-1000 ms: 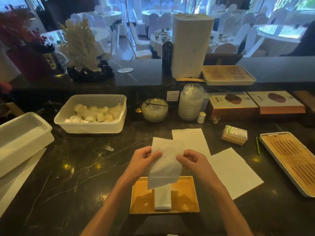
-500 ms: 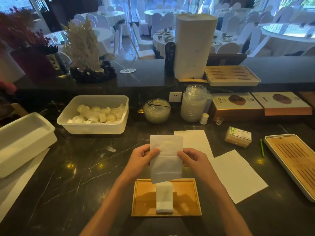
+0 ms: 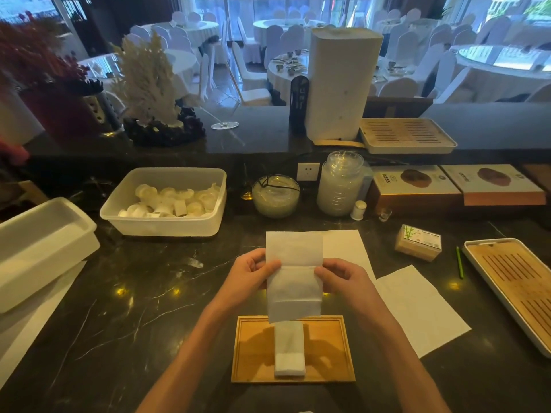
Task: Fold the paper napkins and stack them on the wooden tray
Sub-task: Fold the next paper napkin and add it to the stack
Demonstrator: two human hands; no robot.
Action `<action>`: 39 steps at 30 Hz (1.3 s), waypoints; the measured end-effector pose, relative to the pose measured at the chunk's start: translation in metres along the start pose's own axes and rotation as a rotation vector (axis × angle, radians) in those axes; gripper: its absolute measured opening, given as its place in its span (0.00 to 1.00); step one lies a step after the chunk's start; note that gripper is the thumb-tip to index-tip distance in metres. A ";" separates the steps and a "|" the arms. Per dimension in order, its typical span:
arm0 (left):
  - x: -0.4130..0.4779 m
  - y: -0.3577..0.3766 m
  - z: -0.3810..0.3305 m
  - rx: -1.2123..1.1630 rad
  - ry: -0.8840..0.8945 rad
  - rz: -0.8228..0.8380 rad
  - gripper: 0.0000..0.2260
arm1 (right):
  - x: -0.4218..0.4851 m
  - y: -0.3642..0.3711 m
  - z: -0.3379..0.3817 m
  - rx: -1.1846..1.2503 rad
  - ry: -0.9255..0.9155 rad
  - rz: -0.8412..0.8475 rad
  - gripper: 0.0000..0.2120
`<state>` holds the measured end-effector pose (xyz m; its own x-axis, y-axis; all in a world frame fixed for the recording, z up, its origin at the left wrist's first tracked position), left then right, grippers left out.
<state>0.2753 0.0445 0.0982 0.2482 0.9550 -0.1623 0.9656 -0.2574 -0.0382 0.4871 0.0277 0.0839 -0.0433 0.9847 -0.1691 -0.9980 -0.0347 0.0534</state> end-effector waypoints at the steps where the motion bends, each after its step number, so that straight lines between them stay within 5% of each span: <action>1: 0.001 0.000 0.000 -0.001 0.008 0.008 0.14 | 0.000 0.000 0.001 0.003 0.006 -0.008 0.05; 9: -0.002 0.000 -0.008 0.046 0.054 0.066 0.17 | 0.001 0.000 0.013 0.097 -0.001 -0.024 0.10; 13: -0.005 0.008 -0.022 -0.143 0.091 0.126 0.16 | 0.000 -0.004 0.029 0.104 -0.080 -0.050 0.15; 19: -0.009 0.022 -0.018 -0.181 -0.150 0.278 0.28 | 0.001 -0.011 0.049 0.023 -0.199 -0.117 0.13; 22: -0.011 0.024 -0.020 -0.107 -0.136 0.246 0.19 | 0.000 -0.015 0.055 -0.061 -0.267 -0.105 0.13; 28: -0.008 0.020 -0.023 -0.040 -0.058 0.206 0.18 | -0.004 -0.018 0.057 -0.106 -0.313 -0.103 0.19; 33: -0.004 0.017 -0.018 -0.046 -0.044 0.147 0.16 | -0.004 -0.012 0.045 0.058 -0.065 0.062 0.12; 35: -0.003 0.016 -0.016 -0.061 -0.045 0.134 0.15 | -0.006 -0.011 0.033 0.016 0.055 0.099 0.16; 39: -0.002 0.014 -0.013 -0.043 -0.038 0.120 0.14 | -0.010 -0.012 0.016 0.006 0.084 0.079 0.09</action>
<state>0.2898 0.0411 0.1108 0.3594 0.9115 -0.2000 0.9319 -0.3619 0.0254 0.5005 0.0211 0.1008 -0.1257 0.9611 -0.2457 -0.9910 -0.1104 0.0752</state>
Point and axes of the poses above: each hand's wrist, its own x-axis towards the middle knuckle, its own y-axis out of the palm, z = x × y, the point moved 5 cm from there along x, towards the middle knuckle, and after that the axes turned 6 degrees about x, right-handed, at the moved point
